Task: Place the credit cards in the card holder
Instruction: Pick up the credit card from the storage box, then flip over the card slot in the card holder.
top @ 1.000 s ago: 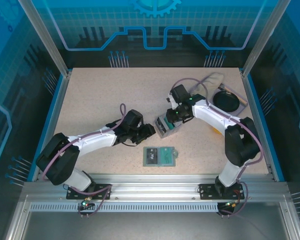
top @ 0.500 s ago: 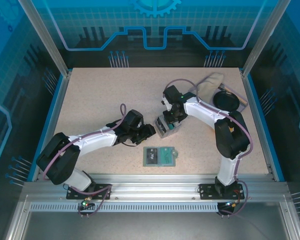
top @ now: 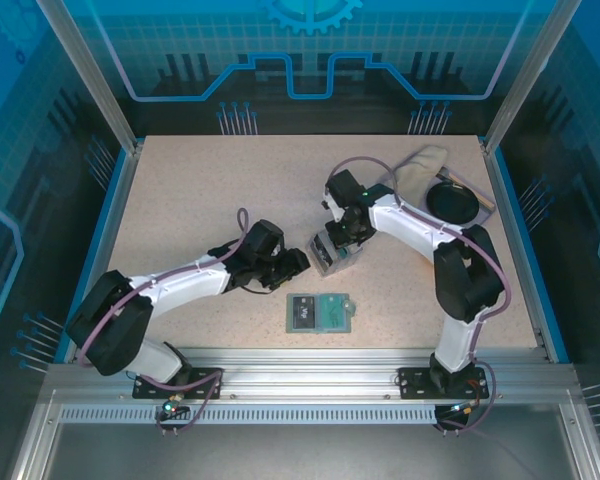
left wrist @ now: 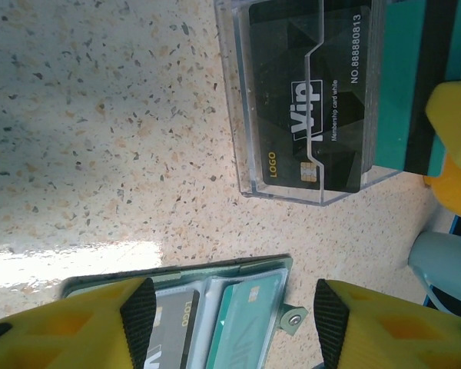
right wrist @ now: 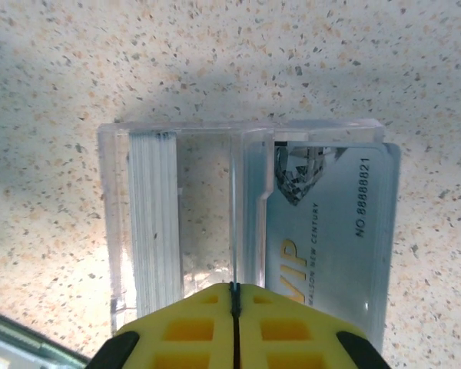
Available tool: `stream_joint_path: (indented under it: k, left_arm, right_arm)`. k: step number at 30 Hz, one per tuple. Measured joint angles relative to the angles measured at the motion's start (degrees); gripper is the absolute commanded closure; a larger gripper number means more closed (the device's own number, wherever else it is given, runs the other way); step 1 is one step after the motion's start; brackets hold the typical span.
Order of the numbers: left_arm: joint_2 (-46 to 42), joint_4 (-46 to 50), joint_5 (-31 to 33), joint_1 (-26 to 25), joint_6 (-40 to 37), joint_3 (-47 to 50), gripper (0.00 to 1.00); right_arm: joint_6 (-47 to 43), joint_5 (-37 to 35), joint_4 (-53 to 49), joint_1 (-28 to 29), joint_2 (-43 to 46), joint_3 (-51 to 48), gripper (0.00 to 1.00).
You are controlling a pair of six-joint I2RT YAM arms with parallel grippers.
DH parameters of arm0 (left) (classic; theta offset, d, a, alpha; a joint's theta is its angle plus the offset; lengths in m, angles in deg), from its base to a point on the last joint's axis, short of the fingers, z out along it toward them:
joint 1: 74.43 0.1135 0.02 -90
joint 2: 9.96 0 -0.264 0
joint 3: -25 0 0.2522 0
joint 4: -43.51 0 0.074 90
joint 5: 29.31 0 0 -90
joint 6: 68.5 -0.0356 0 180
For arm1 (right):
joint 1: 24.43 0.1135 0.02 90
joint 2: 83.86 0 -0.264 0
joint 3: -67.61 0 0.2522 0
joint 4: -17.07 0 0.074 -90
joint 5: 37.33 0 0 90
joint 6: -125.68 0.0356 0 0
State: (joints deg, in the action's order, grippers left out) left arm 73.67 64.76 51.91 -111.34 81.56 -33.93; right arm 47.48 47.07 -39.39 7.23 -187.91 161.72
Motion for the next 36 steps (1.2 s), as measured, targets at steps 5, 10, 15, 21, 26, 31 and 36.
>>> stream_joint_path:
  k: [5,10,15,21,26,31,36]
  left_arm:
    - [-1.3,1.4,0.4,0.0,0.0,0.8,0.40]
    - [-2.8,2.5,0.7,0.0,0.0,2.4,0.39]
    - [-3.9,3.0,0.7,0.0,0.0,4.5,0.39]
    - [-6.5,0.7,0.0,0.0,0.5,7.2,0.37]
    - [-8.0,-1.9,-0.5,0.1,1.6,8.0,0.36]
    - [-8.0,-0.3,-0.5,0.2,1.5,7.9,0.36]
    - [-8.0,1.1,-0.5,0.2,1.5,8.0,0.36]
  right_arm:
    - [1.3,0.0,0.0,0.6,5.2,-0.1,0.96]
    - [4.8,1.4,1.0,0.7,13.1,-4.4,0.98]
    - [9.8,5.0,2.4,0.7,21.4,-11.7,0.99]
    - [16.1,14.3,6.5,0.5,27.6,-20.2,0.99]
    - [20.2,19.0,8.5,0.5,30.8,-23.4,0.99]
    - [22.5,16.1,8.4,2.7,31.9,-24.9,0.99]
    - [24.9,9.3,7.8,9.6,31.6,-27.8,0.99]
